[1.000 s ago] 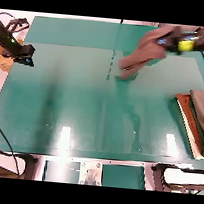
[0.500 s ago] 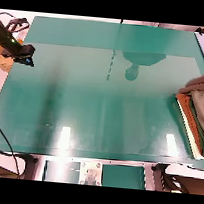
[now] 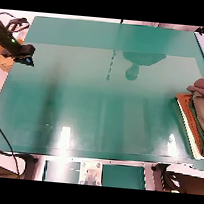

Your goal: Fold the shirts.

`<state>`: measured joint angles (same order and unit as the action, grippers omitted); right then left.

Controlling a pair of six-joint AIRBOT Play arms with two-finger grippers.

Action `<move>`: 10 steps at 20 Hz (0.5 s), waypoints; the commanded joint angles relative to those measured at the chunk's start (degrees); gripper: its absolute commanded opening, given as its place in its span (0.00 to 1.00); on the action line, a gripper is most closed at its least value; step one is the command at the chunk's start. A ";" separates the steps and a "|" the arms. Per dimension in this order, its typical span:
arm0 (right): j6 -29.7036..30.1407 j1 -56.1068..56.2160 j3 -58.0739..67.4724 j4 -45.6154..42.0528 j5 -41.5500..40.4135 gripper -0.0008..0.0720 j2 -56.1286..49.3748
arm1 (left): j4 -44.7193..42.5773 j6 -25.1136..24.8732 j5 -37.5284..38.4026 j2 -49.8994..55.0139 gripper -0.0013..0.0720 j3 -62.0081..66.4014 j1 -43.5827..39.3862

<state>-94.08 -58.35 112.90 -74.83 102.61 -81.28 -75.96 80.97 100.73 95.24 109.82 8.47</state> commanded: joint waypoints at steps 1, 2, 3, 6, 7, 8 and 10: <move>-1.99 -0.39 -1.60 -8.22 2.82 0.03 1.68 | 0.00 -0.02 0.02 0.00 0.05 0.00 0.04; -2.71 -0.39 -2.93 -9.99 2.89 0.03 1.99 | 0.00 -0.02 0.02 0.00 0.05 0.00 0.04; -3.04 -0.39 -4.92 -11.23 2.89 0.03 2.36 | 0.00 -0.02 0.02 0.00 0.05 0.00 0.04; -4.17 -0.37 -14.43 -12.98 2.89 0.03 3.17 | 0.00 -0.02 0.00 0.00 0.05 0.00 0.04; -4.61 -0.37 -17.92 -14.95 2.89 0.03 3.32 | 0.02 -0.02 0.00 0.00 0.05 0.00 0.04; -4.76 -0.37 -21.57 -17.79 2.86 0.03 3.39 | 0.00 -0.04 0.02 0.00 0.05 0.00 0.04; -4.79 -0.39 -28.02 -23.45 2.43 0.03 3.37 | 0.00 -0.02 0.00 0.00 0.05 0.00 0.04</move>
<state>-98.15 -58.70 93.30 -90.48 104.90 -78.24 -75.96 80.97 100.75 95.24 109.82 8.49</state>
